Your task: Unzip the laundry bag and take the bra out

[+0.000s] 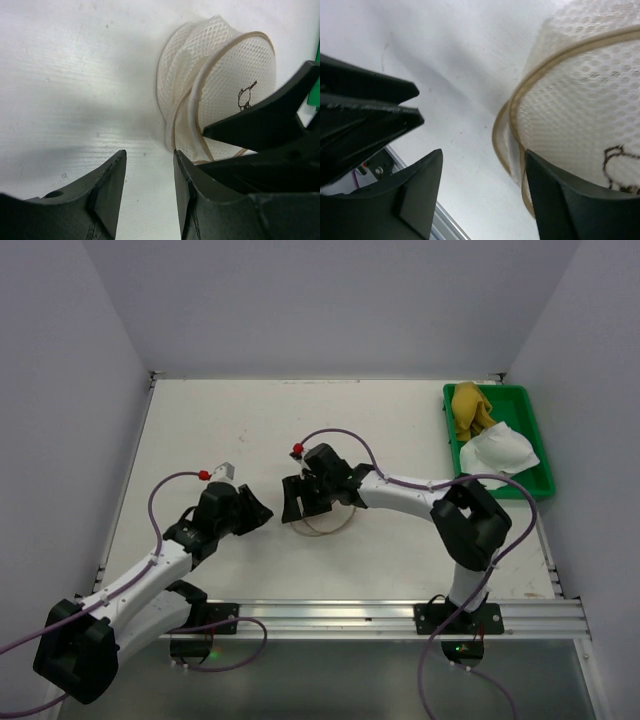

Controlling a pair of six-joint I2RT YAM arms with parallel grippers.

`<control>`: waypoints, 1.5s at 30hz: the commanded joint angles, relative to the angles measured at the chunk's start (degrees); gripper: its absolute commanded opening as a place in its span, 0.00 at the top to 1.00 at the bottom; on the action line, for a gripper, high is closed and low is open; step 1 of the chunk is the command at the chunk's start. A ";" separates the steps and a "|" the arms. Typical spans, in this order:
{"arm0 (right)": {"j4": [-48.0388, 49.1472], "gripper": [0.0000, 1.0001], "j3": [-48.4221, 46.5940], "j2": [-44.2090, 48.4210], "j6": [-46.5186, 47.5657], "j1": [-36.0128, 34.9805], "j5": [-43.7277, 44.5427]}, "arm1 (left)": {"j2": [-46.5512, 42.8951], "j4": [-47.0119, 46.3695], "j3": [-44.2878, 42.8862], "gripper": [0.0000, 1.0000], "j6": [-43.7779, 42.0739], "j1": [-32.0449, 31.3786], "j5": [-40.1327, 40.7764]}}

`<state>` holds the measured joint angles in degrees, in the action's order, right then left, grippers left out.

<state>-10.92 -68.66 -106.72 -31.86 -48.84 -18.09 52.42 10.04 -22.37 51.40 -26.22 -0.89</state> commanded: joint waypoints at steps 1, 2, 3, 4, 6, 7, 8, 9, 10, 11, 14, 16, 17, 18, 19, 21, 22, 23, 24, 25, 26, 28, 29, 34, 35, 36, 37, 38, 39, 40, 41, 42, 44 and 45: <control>-4.97 0.30 -3.13 8.45 3.02 -0.29 5.07 | -1.62 5.16 -6.18 0.53 -3.31 0.73 4.49; -7.51 0.26 -3.93 9.32 3.72 -0.29 6.56 | -1.88 6.03 -6.89 0.53 -3.58 0.82 5.01; -8.41 0.24 -4.63 10.12 4.25 -0.29 7.01 | -2.06 6.30 -7.59 0.53 -3.85 1.08 5.10; -9.20 0.22 -5.68 11.69 5.22 -0.29 7.36 | -2.06 6.48 -8.99 0.52 -4.28 1.17 5.19; -10.87 0.18 -6.48 13.37 5.93 -0.20 8.58 | -1.71 6.92 -10.58 0.42 -4.81 1.60 5.45; -11.40 0.16 -7.00 14.94 6.71 -0.20 10.25 | -1.36 7.09 -12.24 0.39 -5.68 1.69 5.63; -11.93 0.13 -7.18 15.92 7.33 -0.12 12.44 | -0.75 7.88 -13.13 0.35 -6.22 1.96 5.98; -13.07 0.09 -7.10 16.80 7.68 0.67 15.25 | -0.31 8.23 -14.18 0.28 -6.83 2.66 6.24; -13.77 0.03 -6.84 17.59 8.03 1.55 20.67 | -0.04 8.76 -16.02 0.25 -8.23 3.01 6.33; -14.30 0.02 -6.57 19.42 8.13 2.86 22.46 | 0.48 9.81 -16.99 0.18 -9.03 3.54 6.77; -15.97 0.01 -4.20 24.68 6.90 11.46 25.28 | 0.75 12.28 -20.51 0.04 -12.63 5.91 8.52; -16.24 0.01 -1.49 28.65 6.02 18.84 25.91 | 0.58 13.42 -22.27 0.00 -15.69 8.63 9.06; -16.24 0.01 -0.60 33.19 5.93 21.04 26.78 | 0.49 13.77 -22.63 0.00 -16.76 9.86 8.62; -16.24 0.01 0.45 35.50 5.75 25.42 27.14 | 0.40 14.12 -23.06 0.00 -17.64 12.57 8.18; -16.33 0.01 2.20 37.87 5.84 27.55 27.31 | 0.31 15.26 -23.76 0.00 -19.30 13.99 7.57; -17.99 0.01 3.36 44.97 5.84 32.20 29.33 | -0.30 16.76 -25.00 0.00 -20.89 18.37 5.02; -18.87 0.01 3.88 47.37 6.62 32.92 30.73 | -0.83 17.63 -26.57 0.00 -22.46 19.18 4.76; -19.57 0.01 4.06 49.65 7.15 33.28 32.66 | -2.22 19.47 -27.37 0.00 -23.26 19.88 5.88; -21.06 0.01 4.15 51.94 7.59 33.37 36.42 | -3.02 20.44 -28.51 0.00 -24.05 20.24 6.85; -21.94 0.01 3.98 56.22 8.12 33.37 37.33 | -3.81 22.54 -30.95 0.00 -25.80 20.24 7.99; -22.82 0.01 3.72 58.18 8.30 33.37 38.03 | -5.39 23.61 -32.28 0.00 -26.60 20.24 10.09; -25.20 0.01 3.28 64.05 8.74 33.28 38.74 | -6.89 27.20 -37.01 0.00 -28.36 20.24 11.60; -25.81 0.01 3.19 65.83 8.83 33.37 39.00 | -8.46 28.35 -38.52 0.00 -28.89 20.24 12.65; -28.98 0.01 3.18 76.46 12.16 33.28 39.53 | -14.62 32.75 -46.00 0.00 -31.62 20.24 17.40; -29.07 0.01 3.27 79.96 12.43 33.28 39.62 | -16.81 33.11 -46.53 0.00 -32.06 20.24 18.63; -29.16 0.01 3.27 81.74 12.95 33.28 39.27 | -17.87 33.37 -47.06 0.00 -32.41 20.24 18.73; -29.07 0.01 3.19 83.23 14.27 33.28 38.75 | -18.93 33.90 -47.93 0.00 -33.28 20.24 18.90; -29.07 0.01 3.10 85.95 14.80 33.28 38.22 | -20.85 34.08 -48.20 0.00 -33.73 20.24 18.90; -29.42 0.01 2.92 87.11 15.15 33.28 38.21 | -21.57 34.43 -48.55 0.00 -33.90 20.24 18.90; -29.42 0.01 2.75 88.16 16.38 33.28 38.13 | -22.36 35.21 -49.34 0.00 -34.34 20.24 18.90; -29.42 0.01 2.75 89.22 17.00 33.28 37.08 | -23.58 35.48 -49.78 0.00 -34.52 20.24 19.16; -29.51 0.01 2.75 90.97 17.52 33.28 36.46 | -24.12 35.66 -50.14 0.00 -34.52 20.15 19.43; -29.69 0.01 2.92 92.21 19.28 33.28 34.09 | -25.09 36.36 -51.10 0.00 -34.08 20.15 19.61; -30.12 0.01 2.92 93.08 19.38 33.28 33.30 | -25.09 36.54 -51.37 0.00 -33.91 20.15 19.43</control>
<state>-39.57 -65.19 -14.44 -16.34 -15.38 18.61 27.27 43.31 -72.12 19.53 -6.39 17.21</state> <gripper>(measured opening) 0.986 0.997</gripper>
